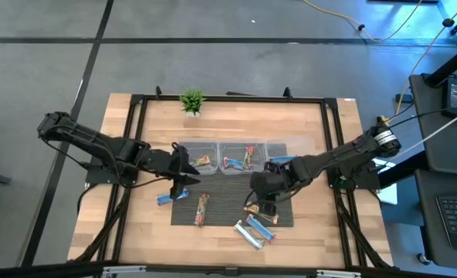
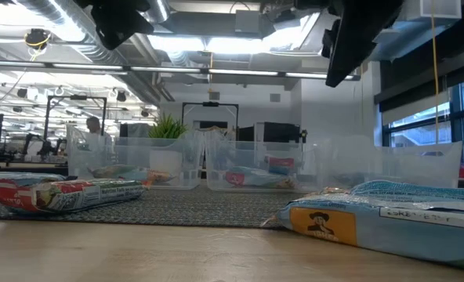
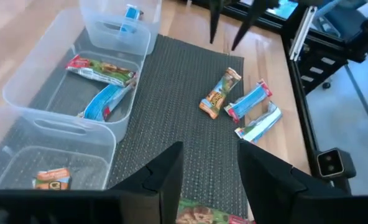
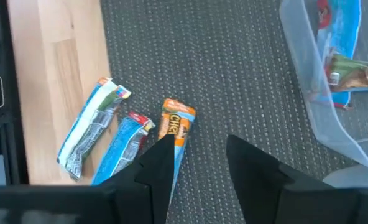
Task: Pick and place Granola Bars by type
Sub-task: Put the red granola bar into the center transparent bin
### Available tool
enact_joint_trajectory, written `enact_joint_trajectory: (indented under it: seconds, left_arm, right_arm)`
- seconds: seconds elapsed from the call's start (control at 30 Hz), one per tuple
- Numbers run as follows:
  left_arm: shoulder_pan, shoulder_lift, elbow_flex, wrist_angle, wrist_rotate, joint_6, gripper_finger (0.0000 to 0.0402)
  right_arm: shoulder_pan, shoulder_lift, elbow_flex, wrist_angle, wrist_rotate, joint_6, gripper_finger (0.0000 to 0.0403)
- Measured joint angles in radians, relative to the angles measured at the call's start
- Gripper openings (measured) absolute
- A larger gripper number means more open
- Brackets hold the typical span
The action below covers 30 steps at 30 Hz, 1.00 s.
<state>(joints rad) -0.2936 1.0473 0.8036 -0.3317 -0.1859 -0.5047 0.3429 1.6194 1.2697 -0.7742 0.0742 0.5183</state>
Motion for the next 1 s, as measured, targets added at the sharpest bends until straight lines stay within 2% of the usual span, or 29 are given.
enact_joint_trajectory:
  seconds: [0.13,0.37,0.5,0.8,1.0]
  left_arm:
    - [-0.009,0.012,0.0,0.0,-0.003,-0.069,0.0146]
    - [-0.043,0.081,0.0,0.025,-0.003,-0.06,0.0144]
    - [-0.063,0.153,0.0,0.026,-0.022,-0.038,0.0145]
    - [-0.108,0.352,0.0,0.043,-0.118,-0.237,0.0135]
    - [-0.12,0.484,0.117,-0.058,-0.136,-0.335,0.0112]
  right_arm:
    - [0.059,0.017,0.0,-0.001,0.084,0.025,0.015]
    - [0.13,0.024,0.0,0.016,0.089,0.198,0.015]
    - [0.153,0.024,0.0,0.024,0.09,0.237,0.015]
    - [0.156,0.024,0.0,0.024,0.094,0.236,0.015]
    - [0.15,0.024,0.0,0.024,0.094,0.215,0.015]
